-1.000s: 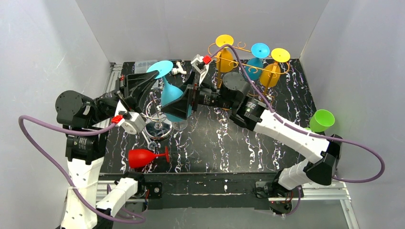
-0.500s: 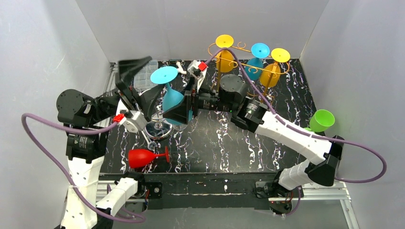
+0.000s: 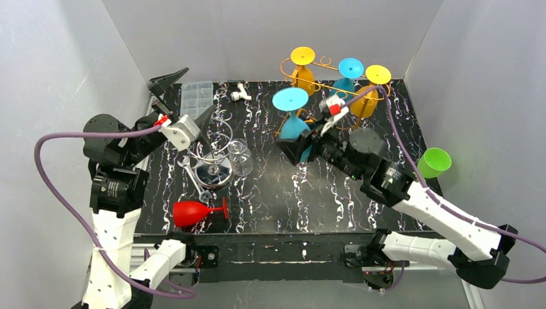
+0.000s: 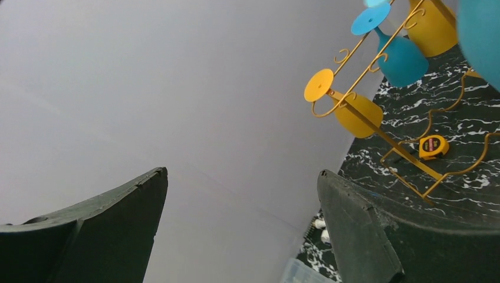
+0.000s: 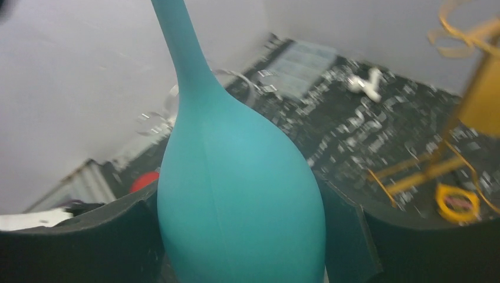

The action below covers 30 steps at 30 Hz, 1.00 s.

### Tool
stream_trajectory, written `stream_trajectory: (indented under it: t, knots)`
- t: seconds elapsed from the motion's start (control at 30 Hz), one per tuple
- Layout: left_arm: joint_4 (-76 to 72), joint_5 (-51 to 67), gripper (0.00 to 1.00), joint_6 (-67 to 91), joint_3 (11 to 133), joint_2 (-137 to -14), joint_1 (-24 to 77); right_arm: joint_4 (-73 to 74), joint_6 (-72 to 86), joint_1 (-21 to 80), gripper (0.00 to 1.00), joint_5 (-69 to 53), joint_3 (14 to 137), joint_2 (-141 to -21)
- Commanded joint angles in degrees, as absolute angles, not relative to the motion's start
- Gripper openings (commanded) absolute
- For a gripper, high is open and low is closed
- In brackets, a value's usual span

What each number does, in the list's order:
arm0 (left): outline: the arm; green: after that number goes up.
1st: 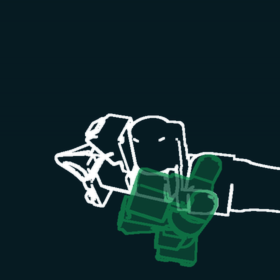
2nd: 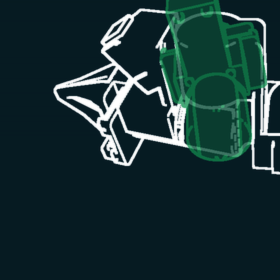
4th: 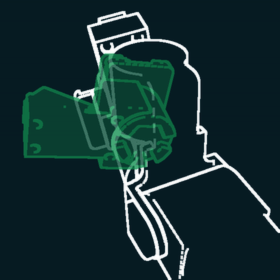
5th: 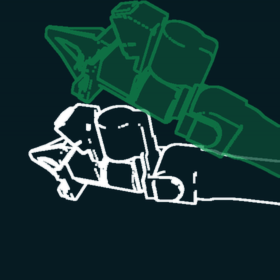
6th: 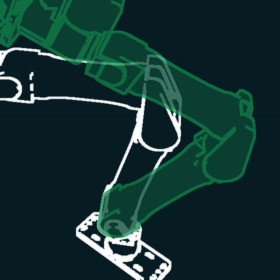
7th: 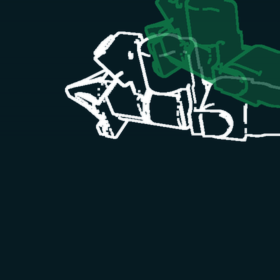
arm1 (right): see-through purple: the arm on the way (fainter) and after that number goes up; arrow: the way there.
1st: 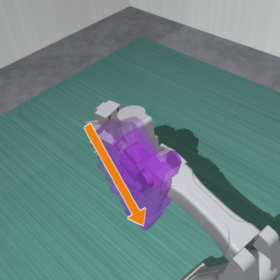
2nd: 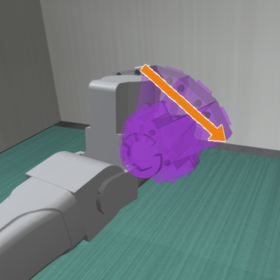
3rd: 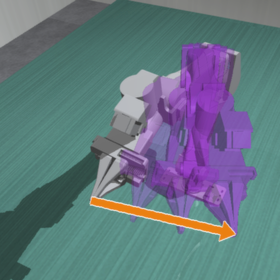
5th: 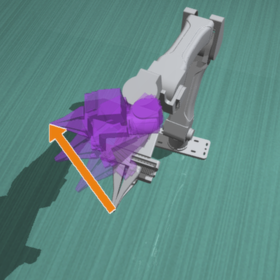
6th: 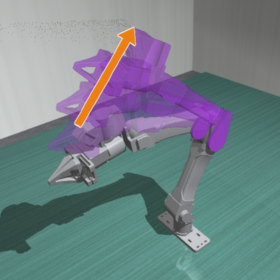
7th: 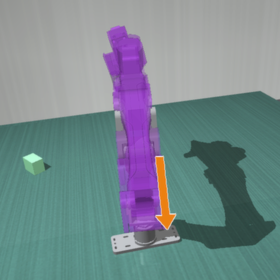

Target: Place the wine glass upside down on the wine glass rack

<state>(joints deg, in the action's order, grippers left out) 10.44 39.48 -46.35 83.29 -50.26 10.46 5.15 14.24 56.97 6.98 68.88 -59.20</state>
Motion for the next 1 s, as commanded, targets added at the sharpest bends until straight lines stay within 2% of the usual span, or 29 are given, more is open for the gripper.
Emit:
stream_trajectory:
  t: [0.0, 0.2, 0.47, 0.7, 0.97]
  knots:
    - [13.82, 34.32, 0.98, -40.75, 83.45, -49.56, 10.37, -1.73, 11.66, 57.14, 0.72, 23.09, 56.39, -53.67]
    - [14.78, 33.58, 0.98, -40.73, 82.18, -48.66, 10.37, -13.64, 7.24, 57.04, 0.70, 33.31, 44.84, -49.74]
    - [13.87, 33.46, 0.98, -42.18, 78.30, -47.25, 10.39, -32.07, 5.27, 54.09, 0.72, 39.38, 40.41, -58.62]
    - [14.57, 33.19, 0.98, -43.41, 78.29, -47.72, 10.39, -45.29, 3.61, 51.76, 0.70, 41.95, 43.39, -72.38]
    - [14.33, 32.69, 0.98, -45.03, 77.17, -47.59, 10.36, -49.12, 5.13, 46.92, 0.71, 39.39, 46.37, -77.87]
